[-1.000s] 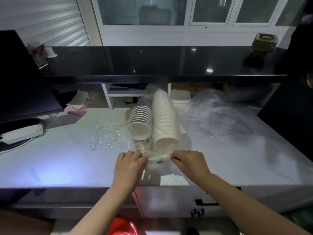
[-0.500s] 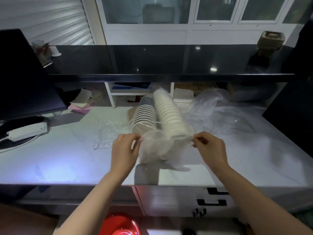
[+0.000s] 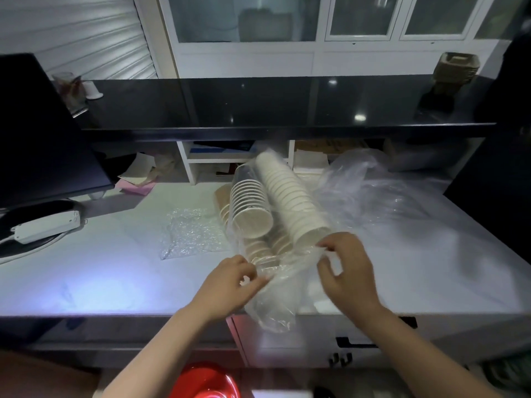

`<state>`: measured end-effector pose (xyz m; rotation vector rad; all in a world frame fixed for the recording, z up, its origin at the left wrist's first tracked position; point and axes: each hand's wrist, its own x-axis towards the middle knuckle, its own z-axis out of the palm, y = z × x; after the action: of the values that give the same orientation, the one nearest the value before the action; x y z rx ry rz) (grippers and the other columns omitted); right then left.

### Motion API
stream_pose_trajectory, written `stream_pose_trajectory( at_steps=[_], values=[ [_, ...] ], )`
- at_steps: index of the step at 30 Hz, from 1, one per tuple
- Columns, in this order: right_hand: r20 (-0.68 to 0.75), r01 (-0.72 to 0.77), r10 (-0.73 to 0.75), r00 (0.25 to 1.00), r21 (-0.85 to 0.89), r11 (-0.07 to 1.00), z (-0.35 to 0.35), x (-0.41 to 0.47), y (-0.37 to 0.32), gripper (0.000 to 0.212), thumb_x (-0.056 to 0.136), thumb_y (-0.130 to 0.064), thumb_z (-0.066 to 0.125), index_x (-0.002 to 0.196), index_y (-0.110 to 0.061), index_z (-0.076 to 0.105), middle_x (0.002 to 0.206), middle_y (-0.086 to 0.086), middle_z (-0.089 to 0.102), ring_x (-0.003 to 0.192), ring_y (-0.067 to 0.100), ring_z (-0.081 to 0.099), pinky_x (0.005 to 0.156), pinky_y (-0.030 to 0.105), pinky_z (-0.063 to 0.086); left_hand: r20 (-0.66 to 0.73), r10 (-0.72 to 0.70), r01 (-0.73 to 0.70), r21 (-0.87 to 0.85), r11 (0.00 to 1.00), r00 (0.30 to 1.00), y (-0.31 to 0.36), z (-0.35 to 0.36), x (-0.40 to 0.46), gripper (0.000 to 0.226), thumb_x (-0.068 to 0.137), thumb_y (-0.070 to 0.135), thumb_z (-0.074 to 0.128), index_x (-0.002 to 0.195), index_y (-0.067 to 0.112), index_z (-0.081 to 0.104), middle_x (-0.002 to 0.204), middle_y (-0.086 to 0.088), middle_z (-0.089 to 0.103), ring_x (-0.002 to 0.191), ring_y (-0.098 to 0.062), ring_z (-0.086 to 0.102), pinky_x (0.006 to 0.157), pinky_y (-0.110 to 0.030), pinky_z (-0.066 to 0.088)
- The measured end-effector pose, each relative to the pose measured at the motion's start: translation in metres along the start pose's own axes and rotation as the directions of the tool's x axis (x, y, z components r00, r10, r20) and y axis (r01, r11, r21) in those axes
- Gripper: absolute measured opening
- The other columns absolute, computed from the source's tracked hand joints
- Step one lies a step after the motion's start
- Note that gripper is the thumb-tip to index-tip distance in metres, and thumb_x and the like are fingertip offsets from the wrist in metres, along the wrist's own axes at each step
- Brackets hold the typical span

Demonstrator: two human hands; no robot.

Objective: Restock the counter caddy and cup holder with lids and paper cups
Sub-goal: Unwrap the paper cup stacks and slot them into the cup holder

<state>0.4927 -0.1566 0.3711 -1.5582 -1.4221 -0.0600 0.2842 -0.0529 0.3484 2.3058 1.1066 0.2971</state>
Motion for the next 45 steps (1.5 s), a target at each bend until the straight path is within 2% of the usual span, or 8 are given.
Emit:
stream_pose_trajectory(
  at_steps=[7, 14, 20, 23, 27, 32, 39, 45],
  values=[
    [0.684, 0.155, 0.007, 0.730, -0.175, 0.972, 0.036, -0.015, -0.018, 0.039, 0.087, -0.022, 0.034, 0.104, -0.017, 0.069, 0.103, -0.002, 0.067, 0.100, 0.015, 0.057, 0.088, 0.027, 0.045, -0.163, -0.023, 0.094, 0.440, 0.893, 0.986, 0.002, 0.027, -0.009, 0.081, 0.062, 0.082, 0.039, 0.110, 0.019, 0.056, 0.101, 0.003, 0.058, 0.092, -0.023, 0.056, 0.067, -0.033, 0.042],
    [0.635, 0.381, -0.099, 0.767, -0.326, 0.865, 0.037, -0.026, 0.011, 0.019, 0.067, -0.012, 0.059, 0.073, -0.020, 0.076, 0.094, 0.000, 0.074, 0.088, 0.022, 0.063, 0.070, 0.036, 0.056, -0.176, 0.016, 0.080, 0.526, 0.846, 0.984, -0.008, 0.040, -0.005, 0.046, 0.035, 0.015, 0.081, 0.073, 0.010, 0.057, 0.067, -0.004, 0.051, 0.050, -0.025, 0.050, 0.042, -0.027, 0.021],
    [0.431, 0.374, -0.138, 0.892, -0.531, 0.760, 0.033, -0.012, 0.019, 0.035, 0.073, -0.021, 0.057, 0.105, -0.018, 0.072, 0.133, 0.012, 0.059, 0.109, 0.029, 0.048, 0.082, 0.041, 0.043, -0.222, -0.181, 0.251, 0.346, 0.904, 0.958, -0.004, 0.040, -0.007, 0.077, 0.071, 0.082, 0.027, 0.115, 0.021, 0.043, 0.105, 0.005, 0.054, 0.096, -0.022, 0.058, 0.069, -0.033, 0.042],
    [0.311, 0.380, -0.241, 0.919, -0.538, 0.753, 0.036, 0.002, 0.008, 0.041, 0.077, -0.017, 0.049, 0.112, -0.011, 0.070, 0.125, 0.009, 0.064, 0.101, 0.027, 0.053, 0.081, 0.038, 0.036, -0.268, -0.121, 0.217, 0.363, 0.906, 0.956, 0.008, 0.039, -0.004, 0.057, 0.086, 0.062, 0.044, 0.124, 0.019, 0.040, 0.108, 0.002, 0.059, 0.095, -0.025, 0.059, 0.068, -0.033, 0.040],
    [0.118, 0.360, -0.353, 0.928, -0.528, 0.769, 0.036, 0.014, -0.007, 0.039, 0.080, -0.016, 0.053, 0.117, -0.012, 0.067, 0.121, 0.010, 0.059, 0.102, 0.026, 0.050, 0.084, 0.040, 0.038, -0.345, -0.235, 0.223, -0.075, 0.972, 0.909, 0.014, 0.028, 0.002, 0.021, 0.091, 0.021, 0.047, 0.112, 0.019, 0.052, 0.090, -0.001, 0.064, 0.085, -0.029, 0.059, 0.063, -0.034, 0.039],
    [0.190, 0.551, -0.518, 0.834, -0.230, 0.802, 0.033, -0.003, -0.031, 0.025, 0.072, -0.002, 0.062, 0.095, -0.010, 0.072, 0.092, 0.011, 0.063, 0.079, 0.027, 0.056, 0.070, 0.037, 0.043, -0.241, -0.490, 0.166, -0.743, 0.649, 0.838, 0.022, -0.002, 0.006, 0.013, 0.092, 0.015, 0.055, 0.081, 0.014, 0.063, 0.068, -0.001, 0.070, 0.071, -0.016, 0.063, 0.067, -0.027, 0.045],
    [0.563, -0.075, 0.245, 0.789, -0.308, 0.948, 0.070, 0.008, -0.014, 0.036, 0.092, -0.010, 0.043, 0.124, -0.017, 0.060, 0.125, 0.004, 0.061, 0.112, 0.024, 0.057, 0.098, 0.032, 0.044, -0.198, -0.445, 0.136, -0.779, 0.612, 0.873, 0.013, -0.008, -0.012, 0.016, 0.091, 0.016, 0.059, 0.080, 0.005, 0.063, 0.059, -0.003, 0.065, 0.061, -0.009, 0.056, 0.065, -0.024, 0.040],
    [0.709, 0.025, 0.436, 0.555, -0.537, 0.843, 0.097, 0.030, -0.012, 0.036, 0.104, -0.023, 0.033, 0.136, -0.012, 0.045, 0.140, 0.008, 0.049, 0.128, 0.024, 0.046, 0.100, 0.015, 0.036, -0.171, -0.438, 0.128, -0.809, 0.573, 0.882, 0.009, -0.004, -0.019, 0.016, 0.091, 0.013, 0.058, 0.083, 0.005, 0.068, 0.065, -0.004, 0.067, 0.069, -0.016, 0.064, 0.072, -0.027, 0.047]
  ],
)
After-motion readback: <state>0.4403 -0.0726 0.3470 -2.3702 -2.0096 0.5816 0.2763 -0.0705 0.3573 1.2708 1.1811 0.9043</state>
